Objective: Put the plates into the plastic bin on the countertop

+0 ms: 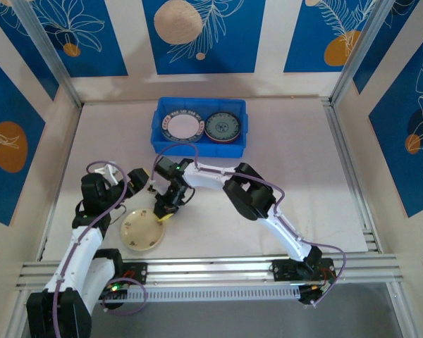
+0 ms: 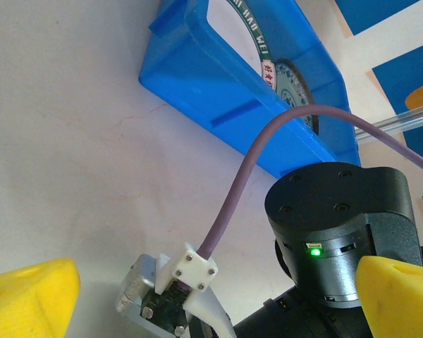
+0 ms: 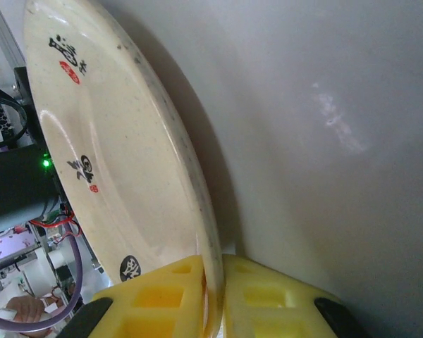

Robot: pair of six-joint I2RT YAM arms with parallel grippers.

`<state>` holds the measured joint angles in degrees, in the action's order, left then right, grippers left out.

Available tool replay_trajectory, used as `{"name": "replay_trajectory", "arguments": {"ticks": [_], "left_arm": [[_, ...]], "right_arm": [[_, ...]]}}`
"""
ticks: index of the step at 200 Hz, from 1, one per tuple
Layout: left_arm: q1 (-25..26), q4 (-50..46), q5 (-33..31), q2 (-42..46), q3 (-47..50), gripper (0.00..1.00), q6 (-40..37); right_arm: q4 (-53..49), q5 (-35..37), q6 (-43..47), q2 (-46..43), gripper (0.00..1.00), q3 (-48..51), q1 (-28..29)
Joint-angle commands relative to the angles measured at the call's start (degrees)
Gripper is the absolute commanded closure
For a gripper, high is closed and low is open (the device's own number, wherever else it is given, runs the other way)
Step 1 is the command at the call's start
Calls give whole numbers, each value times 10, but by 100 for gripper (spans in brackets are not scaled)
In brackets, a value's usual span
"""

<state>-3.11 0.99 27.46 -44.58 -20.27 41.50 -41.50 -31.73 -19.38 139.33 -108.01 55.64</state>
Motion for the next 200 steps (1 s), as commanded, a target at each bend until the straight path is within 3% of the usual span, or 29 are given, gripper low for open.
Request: {"name": "replay_trajectory", "arguments": {"ticks": [1,20,44,91,120,164,200], "left_arm": [[-8,1,7,2,4,0,-12],[-8,1,7,4,2,0,-13],[-8,-4,8,-1,-6,0,-16],[-7,-28,25,-35,-49,1,-41],[6,-43,38,-61,-91,3,-56],[52,-49,50,-98,-128,7,-76],[134,-45,38,-150,-155,14,-72]], "right_arm": [[-21,-8,5,9,87,-10,0],[-10,-4,3,-1,89,2,-2],[23,7,-7,-35,100,43,-8],[133,-4,-85,-173,100,201,-57],[119,34,-98,-269,100,279,-87],[85,48,-123,-403,100,372,-181],[55,46,-113,-460,100,372,-236]]}}
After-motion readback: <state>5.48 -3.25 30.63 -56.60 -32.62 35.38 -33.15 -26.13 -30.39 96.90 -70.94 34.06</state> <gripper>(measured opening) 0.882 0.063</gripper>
